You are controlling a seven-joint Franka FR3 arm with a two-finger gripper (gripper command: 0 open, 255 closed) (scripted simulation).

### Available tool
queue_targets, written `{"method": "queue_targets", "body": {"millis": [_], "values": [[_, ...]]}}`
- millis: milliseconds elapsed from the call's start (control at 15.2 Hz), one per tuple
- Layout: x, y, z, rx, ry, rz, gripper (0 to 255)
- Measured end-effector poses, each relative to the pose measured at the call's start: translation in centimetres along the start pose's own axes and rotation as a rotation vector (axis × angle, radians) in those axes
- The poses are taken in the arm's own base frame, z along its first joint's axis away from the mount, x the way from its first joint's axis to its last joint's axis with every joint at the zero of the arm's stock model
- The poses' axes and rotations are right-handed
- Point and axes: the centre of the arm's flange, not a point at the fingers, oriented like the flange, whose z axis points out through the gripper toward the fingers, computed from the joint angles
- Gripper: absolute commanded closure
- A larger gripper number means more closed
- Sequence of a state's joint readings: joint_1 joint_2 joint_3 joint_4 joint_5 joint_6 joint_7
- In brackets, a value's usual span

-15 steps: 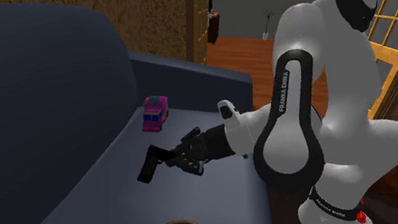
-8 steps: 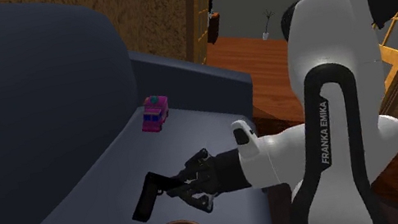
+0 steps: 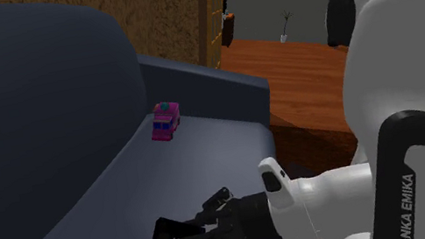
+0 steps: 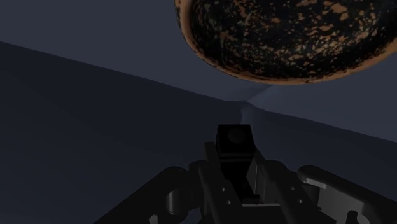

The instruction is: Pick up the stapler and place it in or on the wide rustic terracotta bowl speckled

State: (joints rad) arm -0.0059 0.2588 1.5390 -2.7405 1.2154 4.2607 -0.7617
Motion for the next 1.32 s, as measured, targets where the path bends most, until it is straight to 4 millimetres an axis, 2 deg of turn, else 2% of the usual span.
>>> {"method": "queue_targets", "body": {"millis": [660, 1122, 1188, 1320], "values": [[-4.5, -1.0, 2.5, 0.000, 0.000, 0.002, 255], [-4.9, -1.2, 2.8, 0.000, 0.001, 0.002, 255], [-4.9, -1.2, 2.8, 0.000, 0.001, 0.002, 0], [-4.9, -1.2, 2.8, 0.000, 0.001, 0.002, 0]]}}
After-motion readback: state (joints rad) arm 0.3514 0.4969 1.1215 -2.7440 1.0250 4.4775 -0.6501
